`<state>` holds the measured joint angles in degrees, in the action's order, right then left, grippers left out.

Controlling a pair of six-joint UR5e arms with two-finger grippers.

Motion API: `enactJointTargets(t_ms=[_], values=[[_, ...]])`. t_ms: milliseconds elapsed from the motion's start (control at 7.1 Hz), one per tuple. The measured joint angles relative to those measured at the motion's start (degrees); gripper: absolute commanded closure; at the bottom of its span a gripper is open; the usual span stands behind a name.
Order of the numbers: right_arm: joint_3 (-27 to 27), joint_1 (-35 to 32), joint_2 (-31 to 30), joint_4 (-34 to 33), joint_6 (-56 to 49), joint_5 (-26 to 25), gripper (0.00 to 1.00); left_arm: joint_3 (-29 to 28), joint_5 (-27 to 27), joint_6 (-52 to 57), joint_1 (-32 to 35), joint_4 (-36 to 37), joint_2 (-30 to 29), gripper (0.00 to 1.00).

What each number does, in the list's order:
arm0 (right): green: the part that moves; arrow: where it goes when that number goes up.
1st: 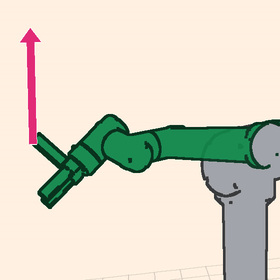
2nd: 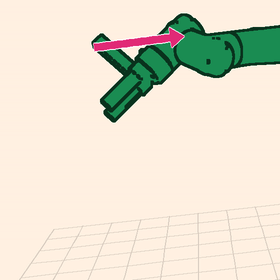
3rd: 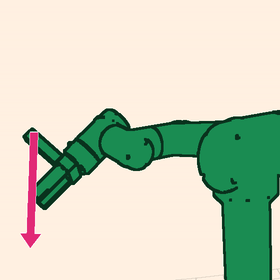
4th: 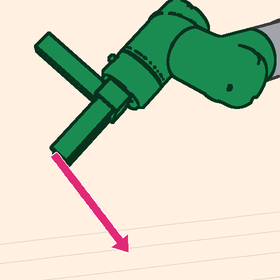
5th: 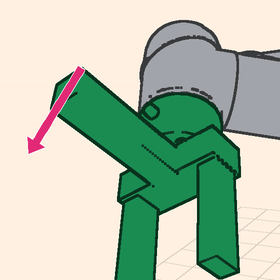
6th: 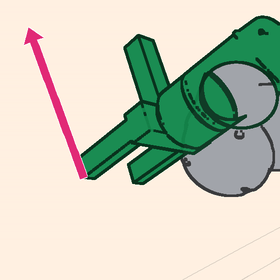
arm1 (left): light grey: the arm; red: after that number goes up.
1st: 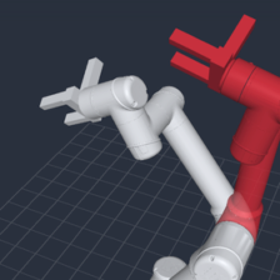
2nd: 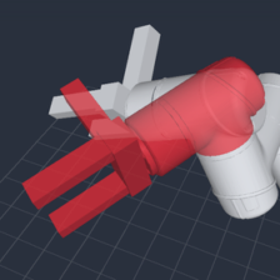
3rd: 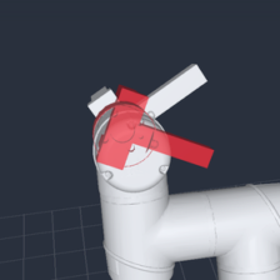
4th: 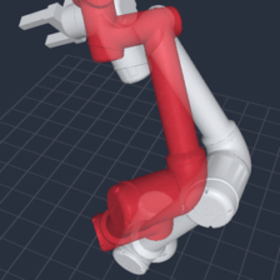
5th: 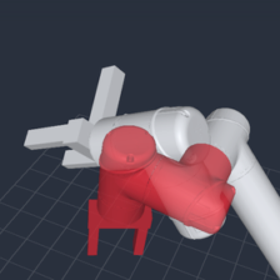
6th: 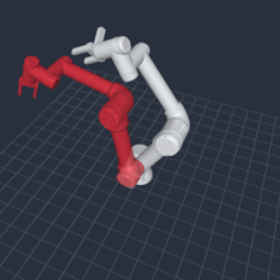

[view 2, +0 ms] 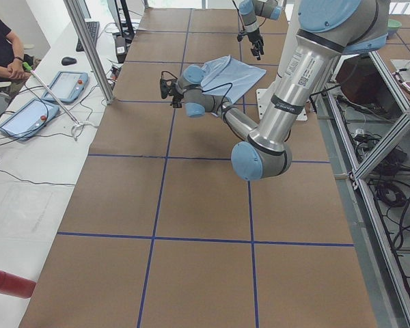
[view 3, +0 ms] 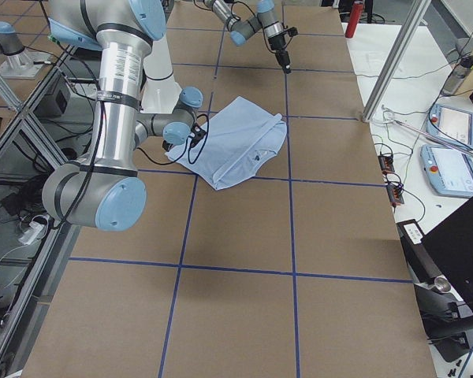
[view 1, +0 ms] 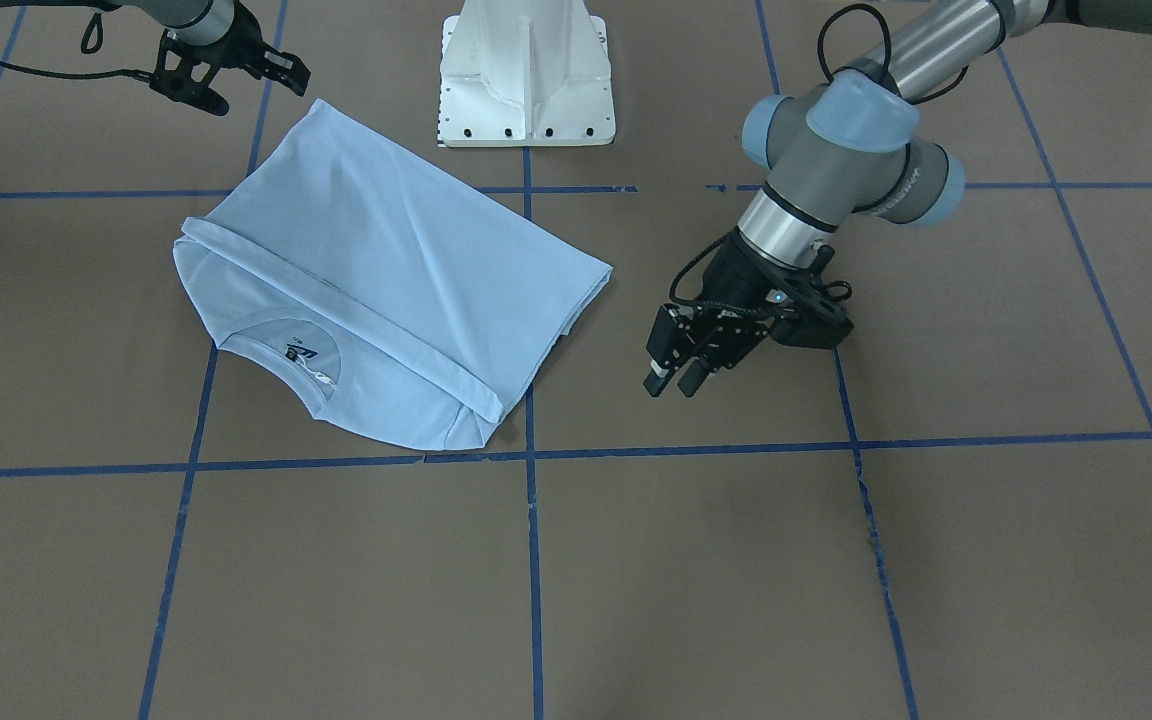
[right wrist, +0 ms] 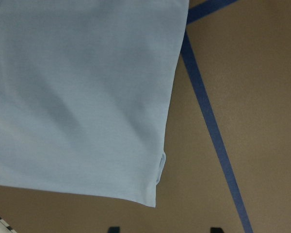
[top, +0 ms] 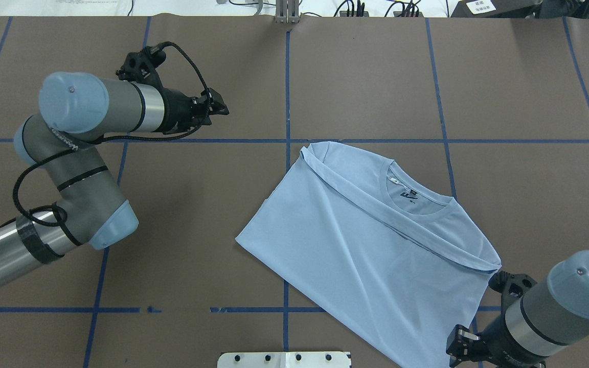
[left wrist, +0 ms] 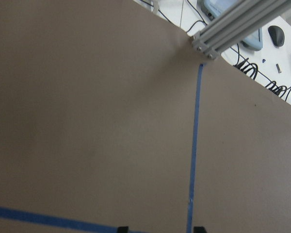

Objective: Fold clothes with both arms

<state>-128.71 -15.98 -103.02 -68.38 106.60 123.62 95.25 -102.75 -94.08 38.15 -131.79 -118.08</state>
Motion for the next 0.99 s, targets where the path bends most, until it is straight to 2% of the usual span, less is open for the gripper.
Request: enactJointTargets(t_ms=[141, 282, 564, 705, 986], values=[[-0.6, -4.8, 0.9, 0.1, -0.1, 0.0, 0.0, 6.5, 0.7, -5.3, -4.5, 5.7, 2.1, 0.38], [0.3, -11.4, 3.7, 0.2, -0.2, 0.0, 0.0, 11.0, 3.7, -9.9, -10.1, 12.0, 3.5, 0.38], [6.0, -22.7, 11.7, 0.2, -0.6, -0.1, 0.0, 11.1, 11.1, -13.5, -19.0, 18.8, 4.0, 0.4], [8.6, -25.3, 14.4, 0.2, -1.0, -0.3, 0.0, 10.1, 12.4, -13.8, -20.6, 19.7, 3.7, 0.42], [10.6, -26.7, 16.3, 0.2, -1.5, -0.5, 0.0, 9.1, 13.0, -13.9, -21.2, 20.1, 3.3, 0.45]])
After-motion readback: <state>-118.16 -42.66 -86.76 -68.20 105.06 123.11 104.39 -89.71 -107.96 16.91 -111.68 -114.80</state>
